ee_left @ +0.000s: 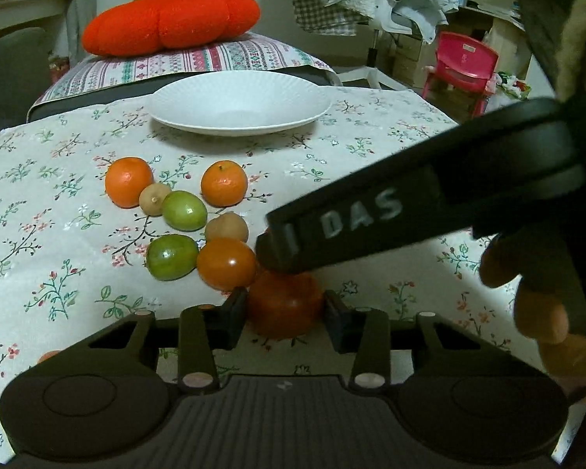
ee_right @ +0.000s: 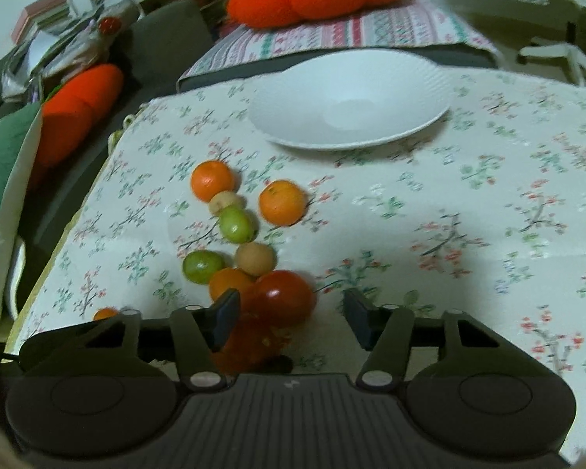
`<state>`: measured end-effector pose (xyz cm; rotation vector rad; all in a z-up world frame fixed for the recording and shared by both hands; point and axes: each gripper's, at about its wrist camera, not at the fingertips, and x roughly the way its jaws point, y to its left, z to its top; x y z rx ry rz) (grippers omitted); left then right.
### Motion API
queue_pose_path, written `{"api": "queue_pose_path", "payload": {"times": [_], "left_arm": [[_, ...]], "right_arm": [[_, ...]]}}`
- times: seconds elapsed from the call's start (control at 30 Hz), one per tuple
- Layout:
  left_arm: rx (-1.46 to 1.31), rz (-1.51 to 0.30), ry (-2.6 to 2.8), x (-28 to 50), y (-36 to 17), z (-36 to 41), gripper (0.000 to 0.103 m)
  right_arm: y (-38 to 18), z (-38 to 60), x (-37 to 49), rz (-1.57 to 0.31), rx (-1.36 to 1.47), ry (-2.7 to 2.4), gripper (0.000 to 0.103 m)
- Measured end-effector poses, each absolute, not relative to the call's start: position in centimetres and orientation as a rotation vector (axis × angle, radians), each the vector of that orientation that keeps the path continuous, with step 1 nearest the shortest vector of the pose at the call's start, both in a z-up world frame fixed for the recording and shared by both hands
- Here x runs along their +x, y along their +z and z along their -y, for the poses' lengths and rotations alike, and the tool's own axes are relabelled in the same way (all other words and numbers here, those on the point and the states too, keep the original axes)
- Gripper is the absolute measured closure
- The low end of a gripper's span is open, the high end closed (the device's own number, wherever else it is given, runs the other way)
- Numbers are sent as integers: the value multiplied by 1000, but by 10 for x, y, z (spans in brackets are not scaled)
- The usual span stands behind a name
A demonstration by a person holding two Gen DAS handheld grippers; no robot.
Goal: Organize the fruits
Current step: 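Grasp a red cherry tomato with the left tool while the right tool grasps another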
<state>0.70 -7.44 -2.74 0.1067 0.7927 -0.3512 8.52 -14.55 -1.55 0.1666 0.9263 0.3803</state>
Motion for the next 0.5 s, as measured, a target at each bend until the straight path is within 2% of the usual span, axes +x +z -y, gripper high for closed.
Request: {"api": "queue_pose_path", "payload": {"times": [0.17, 0.5], "left_arm": [[120, -794, -352, 6, -27, 77, 81], [139, -796, -343, 6, -26, 76, 81]], "right_arm": [[-17, 138, 87, -930, 139, 411, 71], [-12, 141, 84, -891, 111, 380, 72]]}}
